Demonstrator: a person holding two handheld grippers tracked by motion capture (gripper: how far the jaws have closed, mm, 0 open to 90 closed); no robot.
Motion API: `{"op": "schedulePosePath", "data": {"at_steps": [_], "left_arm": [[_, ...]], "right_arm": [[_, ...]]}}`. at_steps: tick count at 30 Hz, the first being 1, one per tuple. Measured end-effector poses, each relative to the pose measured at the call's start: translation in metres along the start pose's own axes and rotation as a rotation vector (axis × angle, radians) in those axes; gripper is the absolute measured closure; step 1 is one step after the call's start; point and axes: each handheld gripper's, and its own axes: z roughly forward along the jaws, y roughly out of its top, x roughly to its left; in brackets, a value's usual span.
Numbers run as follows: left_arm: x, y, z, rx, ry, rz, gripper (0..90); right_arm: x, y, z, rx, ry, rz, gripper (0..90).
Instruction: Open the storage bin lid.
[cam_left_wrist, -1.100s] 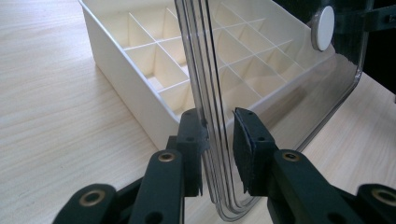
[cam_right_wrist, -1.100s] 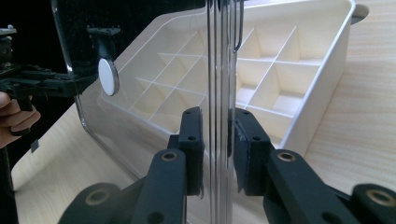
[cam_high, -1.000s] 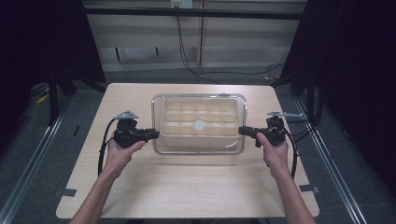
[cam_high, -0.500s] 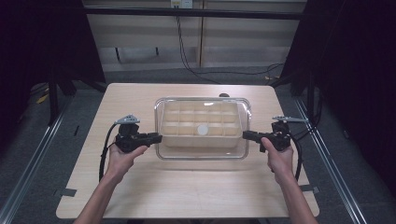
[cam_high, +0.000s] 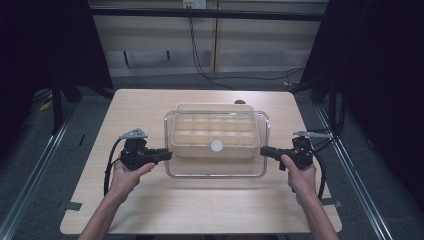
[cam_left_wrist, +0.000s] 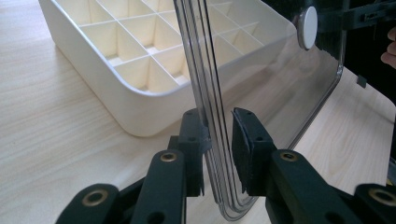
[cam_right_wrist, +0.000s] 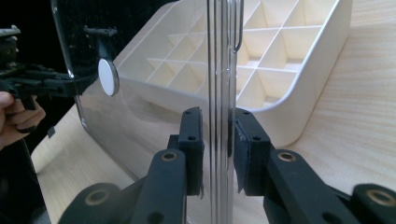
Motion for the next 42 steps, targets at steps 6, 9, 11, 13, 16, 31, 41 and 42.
{"op": "schedulePosePath", "data": {"at_steps": [6, 9, 11, 13, 16, 31, 41, 42], "left_arm": [[-0.006, -0.002, -0.005, -0.001, -0.005, 0.017, 74.5], [-0.008, -0.004, -0.007, 0.007, 0.000, 0.014, 74.6], [-0.009, -0.008, -0.007, 0.016, 0.005, 0.011, 74.5], [-0.010, -0.009, -0.006, 0.013, 0.009, 0.006, 74.5], [-0.012, -0.012, -0.006, 0.020, 0.002, 0.007, 74.5], [-0.023, -0.024, -0.014, 0.056, -0.009, 0.012, 74.5], [-0.028, -0.034, -0.017, 0.075, -0.021, -0.013, 74.3], [-0.028, -0.034, -0.017, 0.075, -0.021, -0.013, 74.3]], "right_arm": [[0.005, -0.003, -0.005, 0.001, 0.011, 0.009, 75.0], [0.007, -0.004, -0.007, 0.003, 0.015, 0.002, 75.0], [0.011, -0.007, -0.010, 0.007, 0.014, 0.005, 75.0], [0.011, -0.008, -0.010, 0.003, 0.015, 0.012, 74.9], [0.013, -0.014, -0.012, 0.015, 0.003, 0.019, 74.8], [0.024, -0.030, -0.025, 0.014, 0.034, 0.032, 75.4], [0.027, -0.041, -0.029, 0.022, 0.064, 0.054, 76.7], [0.027, -0.041, -0.029, 0.022, 0.064, 0.054, 76.7]]}}
